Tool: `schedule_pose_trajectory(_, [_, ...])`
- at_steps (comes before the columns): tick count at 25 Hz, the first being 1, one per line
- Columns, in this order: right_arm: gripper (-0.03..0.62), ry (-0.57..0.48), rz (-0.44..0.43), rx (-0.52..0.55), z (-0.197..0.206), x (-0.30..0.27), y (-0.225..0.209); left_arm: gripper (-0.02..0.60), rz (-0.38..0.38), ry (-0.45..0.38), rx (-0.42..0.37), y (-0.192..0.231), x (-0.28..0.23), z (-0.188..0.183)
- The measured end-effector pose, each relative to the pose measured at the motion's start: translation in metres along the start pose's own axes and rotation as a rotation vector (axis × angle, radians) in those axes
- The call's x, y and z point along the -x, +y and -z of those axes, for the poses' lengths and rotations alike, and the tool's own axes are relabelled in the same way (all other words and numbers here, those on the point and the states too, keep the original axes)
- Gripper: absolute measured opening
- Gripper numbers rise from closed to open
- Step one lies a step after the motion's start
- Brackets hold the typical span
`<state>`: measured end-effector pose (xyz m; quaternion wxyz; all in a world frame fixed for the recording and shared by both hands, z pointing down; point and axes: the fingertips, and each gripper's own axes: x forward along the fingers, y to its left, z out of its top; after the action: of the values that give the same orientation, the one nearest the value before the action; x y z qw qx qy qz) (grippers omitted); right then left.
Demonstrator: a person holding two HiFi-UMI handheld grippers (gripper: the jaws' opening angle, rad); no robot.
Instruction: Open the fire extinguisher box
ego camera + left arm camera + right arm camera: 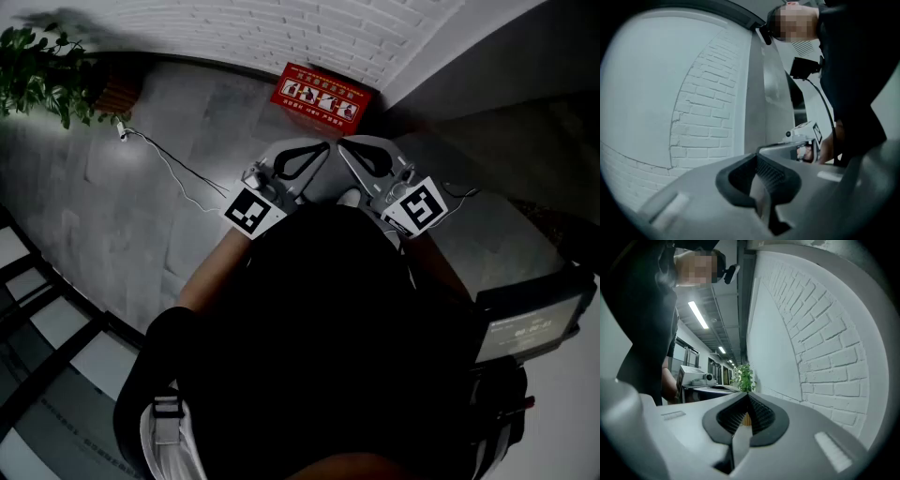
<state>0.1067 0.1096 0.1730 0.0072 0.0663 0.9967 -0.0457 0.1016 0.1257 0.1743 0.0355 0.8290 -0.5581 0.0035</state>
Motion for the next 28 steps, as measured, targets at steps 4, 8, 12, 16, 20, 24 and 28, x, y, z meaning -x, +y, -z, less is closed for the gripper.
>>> schedule_pose_trajectory(4, [0.009, -0.005, -0.002, 0.007, -0.002, 0.003, -0.001, 0.002, -0.001, 0.005, 0.002, -0.002, -0.004, 0.0])
schedule_pose_trajectory(8, [0.009, -0.012, -0.006, 0.008, -0.005, 0.009, -0.012, 0.002, -0.01, 0.017, 0.005, 0.001, -0.014, 0.0])
schedule_pose_trajectory(12, [0.009, -0.016, -0.013, 0.0, -0.005, 0.017, -0.021, 0.002, -0.032, 0.032, 0.005, 0.002, -0.022, 0.003])
schedule_pose_trajectory(16, [0.009, -0.017, -0.031, -0.017, -0.001, 0.025, -0.029, 0.002, -0.041, 0.037, 0.002, 0.002, -0.036, 0.005])
schedule_pose_trajectory(20, [0.009, 0.012, -0.031, -0.043, 0.0, 0.022, -0.03, 0.002, -0.037, 0.031, 0.013, 0.008, -0.037, 0.009])
schedule_pose_trajectory(24, [0.009, 0.029, -0.001, -0.062, 0.005, 0.009, -0.034, 0.002, -0.011, 0.035, 0.016, 0.026, -0.034, 0.016])
schedule_pose_trajectory(28, [0.009, 0.045, 0.049, -0.085, 0.014, -0.023, -0.054, 0.002, 0.047, 0.027, 0.022, 0.064, -0.04, 0.021])
